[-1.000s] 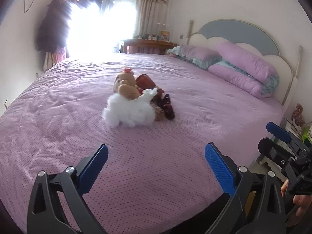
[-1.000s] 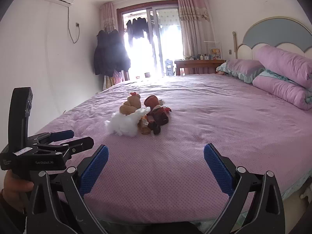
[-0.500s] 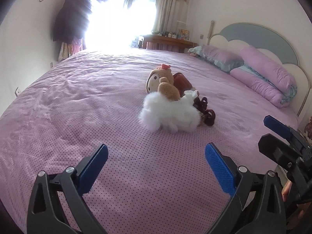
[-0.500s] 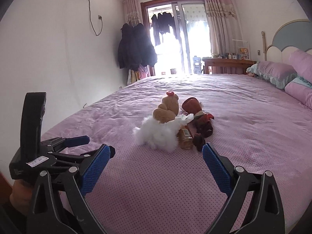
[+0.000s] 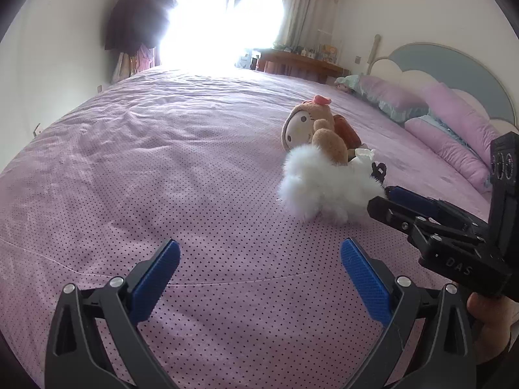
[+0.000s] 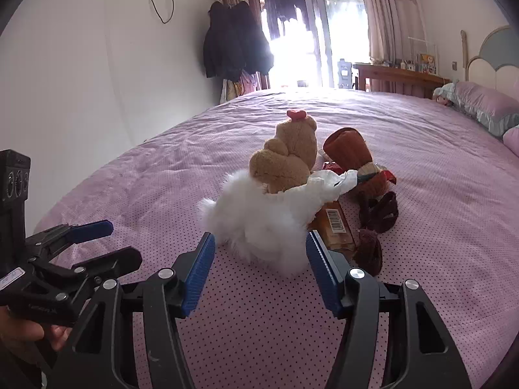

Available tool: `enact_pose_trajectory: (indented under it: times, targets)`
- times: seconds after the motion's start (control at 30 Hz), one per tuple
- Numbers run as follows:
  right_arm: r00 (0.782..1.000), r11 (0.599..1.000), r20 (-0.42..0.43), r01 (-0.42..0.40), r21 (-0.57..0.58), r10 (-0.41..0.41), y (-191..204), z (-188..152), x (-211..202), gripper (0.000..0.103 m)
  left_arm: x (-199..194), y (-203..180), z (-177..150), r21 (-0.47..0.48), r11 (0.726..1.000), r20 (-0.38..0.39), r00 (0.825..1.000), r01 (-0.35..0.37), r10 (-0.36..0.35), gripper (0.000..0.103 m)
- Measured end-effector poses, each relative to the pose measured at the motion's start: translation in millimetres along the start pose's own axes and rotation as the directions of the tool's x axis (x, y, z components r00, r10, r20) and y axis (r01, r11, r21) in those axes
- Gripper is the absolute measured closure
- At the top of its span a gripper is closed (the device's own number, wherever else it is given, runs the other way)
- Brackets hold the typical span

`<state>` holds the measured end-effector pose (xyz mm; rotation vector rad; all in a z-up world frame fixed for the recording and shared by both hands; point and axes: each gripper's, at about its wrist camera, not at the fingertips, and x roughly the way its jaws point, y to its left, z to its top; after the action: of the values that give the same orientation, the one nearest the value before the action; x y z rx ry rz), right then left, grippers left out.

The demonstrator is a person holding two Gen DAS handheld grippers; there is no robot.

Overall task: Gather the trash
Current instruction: 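Grasp the white fluffy toy with the right gripper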

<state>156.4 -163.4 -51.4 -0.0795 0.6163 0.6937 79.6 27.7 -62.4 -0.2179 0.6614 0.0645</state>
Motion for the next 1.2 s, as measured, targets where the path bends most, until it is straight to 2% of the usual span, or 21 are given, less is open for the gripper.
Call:
enact_pose_trajectory:
  times: [0.27, 0.3, 0.33, 0.37, 0.5, 0.57, 0.63, 0.7, 0.77, 0.8, 0.9, 1.0, 1.2]
  targets:
    - [0.996, 1.000, -0.086, 0.005, -0.011, -0.006, 3, -1, 32, 0.047, 13, 0, -2, 0.002, 1.000, -0.023, 0.999, 0.028, -0.028, 0.004]
    - [0.996, 1.000, -0.093, -0.008, -0.014, 0.007, 6, -2, 33, 0.058, 14, 0, -2, 0.001, 1.000, -0.025, 0.999, 0.029, -0.028, 0.004]
    - [0.995, 1.000, -0.101, -0.026, -0.013, 0.024, 8, -2, 33, 0.077, 15, -1, -2, 0.001, 1.000, -0.026, 0.999, 0.029, -0.028, 0.004]
    - [0.994, 0.999, -0.105, -0.042, -0.008, 0.041, 10, -3, 33, 0.083, 15, -1, -2, 0.002, 1.000, -0.026, 0.999, 0.028, -0.028, 0.004]
    - [0.995, 0.998, -0.090, -0.055, -0.018, 0.053, 14, -2, 31, 0.085, 17, -2, -2, 0.000, 0.999, -0.029, 0.999, 0.032, -0.032, 0.004]
    - [0.995, 0.998, -0.084, -0.064, -0.018, 0.062, 14, 1, 31, 0.080, 18, -2, -2, 0.001, 0.999, -0.033, 0.999, 0.035, -0.035, 0.004]
    - [0.995, 0.997, -0.077, -0.070, -0.020, 0.069, 13, 5, 31, 0.058, 19, -2, -2, 0.003, 0.999, -0.038, 0.999, 0.035, -0.035, 0.004]
    - [0.994, 0.996, -0.076, -0.085, -0.019, 0.083, 15, 9, 34, 0.057, 20, -2, -3, 0.005, 0.999, -0.041, 0.999, 0.035, -0.035, 0.004]
    - [0.991, 0.996, -0.094, -0.092, -0.011, 0.091, 15, 10, 39, 0.067, 22, -2, -3, 0.004, 0.999, -0.047, 0.998, 0.033, -0.033, 0.004]
    - [0.991, 0.996, -0.096, -0.094, -0.008, 0.093, 15, 9, 40, 0.080, 22, -1, -3, 0.002, 0.999, -0.049, 0.998, 0.033, -0.033, 0.004]
    - [0.992, 0.995, -0.071, -0.102, 0.010, 0.102, 12, 6, 33, 0.090, 22, -1, -4, 0.000, 0.999, -0.047, 0.998, 0.033, -0.033, 0.004]
    - [0.992, 0.993, -0.043, -0.119, 0.025, 0.120, 10, 2, 18, 0.092, 19, -1, -3, 0.000, 0.999, -0.043, 0.999, 0.034, -0.034, 0.004]
    - [0.993, 0.993, -0.007, -0.116, -0.031, 0.116, 15, -14, -23, 0.092, 12, -11, -3, 0.009, 0.999, -0.027, 0.999, 0.040, -0.040, 0.004]
